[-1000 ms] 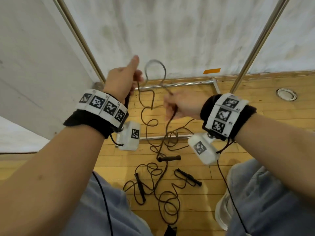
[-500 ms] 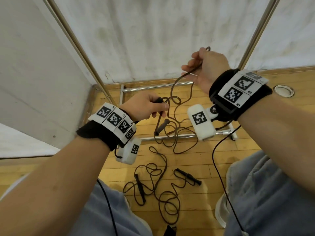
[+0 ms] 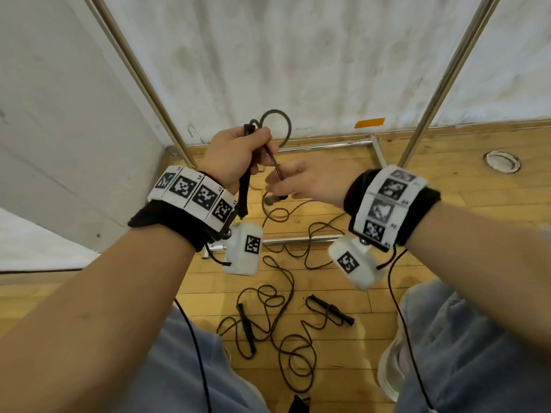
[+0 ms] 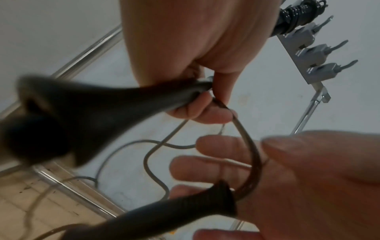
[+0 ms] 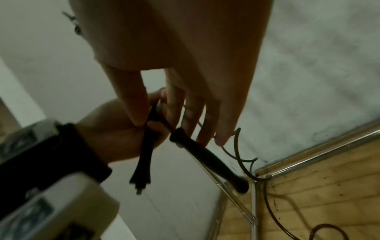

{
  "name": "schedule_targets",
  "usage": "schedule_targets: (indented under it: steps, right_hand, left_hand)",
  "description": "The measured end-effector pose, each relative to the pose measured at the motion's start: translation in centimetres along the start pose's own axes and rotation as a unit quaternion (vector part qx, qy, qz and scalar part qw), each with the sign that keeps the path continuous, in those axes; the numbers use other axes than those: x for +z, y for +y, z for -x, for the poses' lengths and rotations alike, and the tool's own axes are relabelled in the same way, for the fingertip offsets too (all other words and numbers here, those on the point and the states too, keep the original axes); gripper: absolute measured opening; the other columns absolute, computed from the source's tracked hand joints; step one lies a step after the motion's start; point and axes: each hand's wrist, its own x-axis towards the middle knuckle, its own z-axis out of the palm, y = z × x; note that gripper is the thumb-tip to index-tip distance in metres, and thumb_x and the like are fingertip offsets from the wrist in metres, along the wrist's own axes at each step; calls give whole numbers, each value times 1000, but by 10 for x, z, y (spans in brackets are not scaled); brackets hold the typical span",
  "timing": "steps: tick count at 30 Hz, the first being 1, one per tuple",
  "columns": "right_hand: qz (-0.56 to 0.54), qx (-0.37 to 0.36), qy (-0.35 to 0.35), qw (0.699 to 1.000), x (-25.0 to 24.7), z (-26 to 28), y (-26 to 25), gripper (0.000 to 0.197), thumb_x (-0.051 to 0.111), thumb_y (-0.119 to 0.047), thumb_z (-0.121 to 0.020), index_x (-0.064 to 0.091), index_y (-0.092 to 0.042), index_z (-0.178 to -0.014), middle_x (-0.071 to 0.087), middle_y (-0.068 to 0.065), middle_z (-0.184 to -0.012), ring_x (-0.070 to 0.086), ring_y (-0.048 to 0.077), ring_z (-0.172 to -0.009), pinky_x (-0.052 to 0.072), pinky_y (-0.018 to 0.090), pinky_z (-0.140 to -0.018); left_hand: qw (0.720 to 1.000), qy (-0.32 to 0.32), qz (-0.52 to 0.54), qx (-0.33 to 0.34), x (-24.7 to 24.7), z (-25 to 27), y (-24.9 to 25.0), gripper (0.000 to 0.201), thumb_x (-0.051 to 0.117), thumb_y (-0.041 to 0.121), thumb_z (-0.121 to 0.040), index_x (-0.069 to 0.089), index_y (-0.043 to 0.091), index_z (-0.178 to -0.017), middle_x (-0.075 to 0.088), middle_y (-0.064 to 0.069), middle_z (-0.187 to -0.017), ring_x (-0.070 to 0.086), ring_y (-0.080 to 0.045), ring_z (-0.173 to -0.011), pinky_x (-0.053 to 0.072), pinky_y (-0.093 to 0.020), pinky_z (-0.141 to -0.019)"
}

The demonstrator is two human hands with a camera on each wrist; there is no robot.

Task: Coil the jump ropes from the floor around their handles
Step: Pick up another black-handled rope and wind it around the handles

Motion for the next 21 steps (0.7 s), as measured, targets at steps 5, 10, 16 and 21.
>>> schedule_targets:
  steps: [5,10,16,21]
  right_hand:
    - [-14,-35,126,991,11,-5,6,17,56,-23,-92,66,-19,-79,68,-5,-79,67,16,-80,57,34,-77]
    - [-267,36,166,949,-5,-14,6,15,60,-17,-91,64,-3,-88,63,5,-74,67,12,-63,57,27,-64]
    - [-392,66,159,904,6,-20,-6,34,56,-35,-93,57,-1,-87,60,9,-79,68,16,-58,54,24,-54]
    - [61,-23,246,967,13,-25,0,40,37,-48,-96,47,-14,-79,47,-3,-71,44,9,-57,33,26,-54]
  left_hand:
    - [1000,16,-19,0,-5,1,1,16,58,26,-93,65,14,-85,69,0,-74,54,-10,-55,39,-22,-47]
    - [975,-46,-218,2,-7,14,1,13,69,16,-78,64,18,-89,58,5,-77,52,-14,-71,42,-31,-71]
    - [887,-116,-446,38,-3,24,-2,21,69,20,-81,56,11,-95,53,3,-77,49,-12,-67,35,-22,-57]
    - [874,-125,-464,70,-6,27,-1,17,64,16,-85,57,9,-99,61,-5,-91,58,-22,-84,47,-33,-76]
